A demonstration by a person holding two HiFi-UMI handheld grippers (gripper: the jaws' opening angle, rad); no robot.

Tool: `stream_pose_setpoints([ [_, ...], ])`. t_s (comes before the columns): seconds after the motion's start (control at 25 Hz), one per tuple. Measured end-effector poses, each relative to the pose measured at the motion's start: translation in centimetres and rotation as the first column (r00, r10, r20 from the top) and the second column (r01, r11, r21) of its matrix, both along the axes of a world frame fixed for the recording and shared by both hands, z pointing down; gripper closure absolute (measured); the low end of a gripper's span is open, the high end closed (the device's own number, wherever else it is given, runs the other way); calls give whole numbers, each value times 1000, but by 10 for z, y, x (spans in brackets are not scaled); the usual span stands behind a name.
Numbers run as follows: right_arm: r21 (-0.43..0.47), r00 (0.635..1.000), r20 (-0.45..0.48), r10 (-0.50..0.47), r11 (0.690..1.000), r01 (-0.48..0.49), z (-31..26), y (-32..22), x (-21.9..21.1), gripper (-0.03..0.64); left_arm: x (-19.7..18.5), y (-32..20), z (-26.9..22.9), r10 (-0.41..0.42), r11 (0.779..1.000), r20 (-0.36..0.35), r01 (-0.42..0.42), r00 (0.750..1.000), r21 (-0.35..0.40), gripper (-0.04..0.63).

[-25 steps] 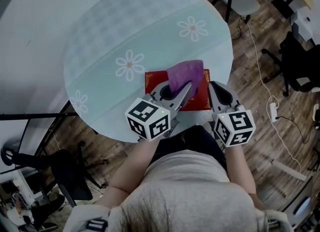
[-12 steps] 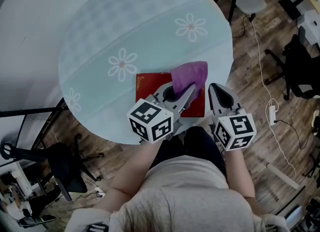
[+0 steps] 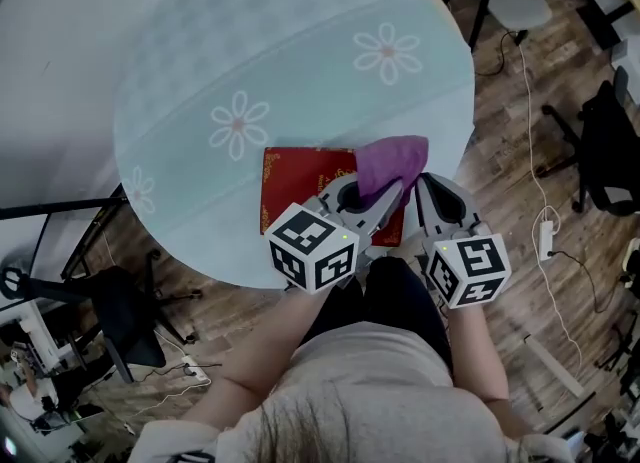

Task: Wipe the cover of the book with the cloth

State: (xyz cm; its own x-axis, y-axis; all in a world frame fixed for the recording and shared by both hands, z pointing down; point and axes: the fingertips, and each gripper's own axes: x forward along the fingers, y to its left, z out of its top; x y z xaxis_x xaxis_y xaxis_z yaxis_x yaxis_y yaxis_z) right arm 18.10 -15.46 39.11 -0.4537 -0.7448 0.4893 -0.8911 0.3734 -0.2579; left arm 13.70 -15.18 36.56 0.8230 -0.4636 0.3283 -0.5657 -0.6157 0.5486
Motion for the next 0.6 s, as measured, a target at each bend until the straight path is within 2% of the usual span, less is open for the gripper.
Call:
stream_pose_setpoints([
  [0.32,-62,999,12,-41,997,42,27,1,4,594,9,-1,26,-23,998,12,23,1000,-64,532],
  [0.6,-115,996,34,-82,990,85,49,1,1,594,12,-7,47,-50,994,71,56,996,-91,532],
])
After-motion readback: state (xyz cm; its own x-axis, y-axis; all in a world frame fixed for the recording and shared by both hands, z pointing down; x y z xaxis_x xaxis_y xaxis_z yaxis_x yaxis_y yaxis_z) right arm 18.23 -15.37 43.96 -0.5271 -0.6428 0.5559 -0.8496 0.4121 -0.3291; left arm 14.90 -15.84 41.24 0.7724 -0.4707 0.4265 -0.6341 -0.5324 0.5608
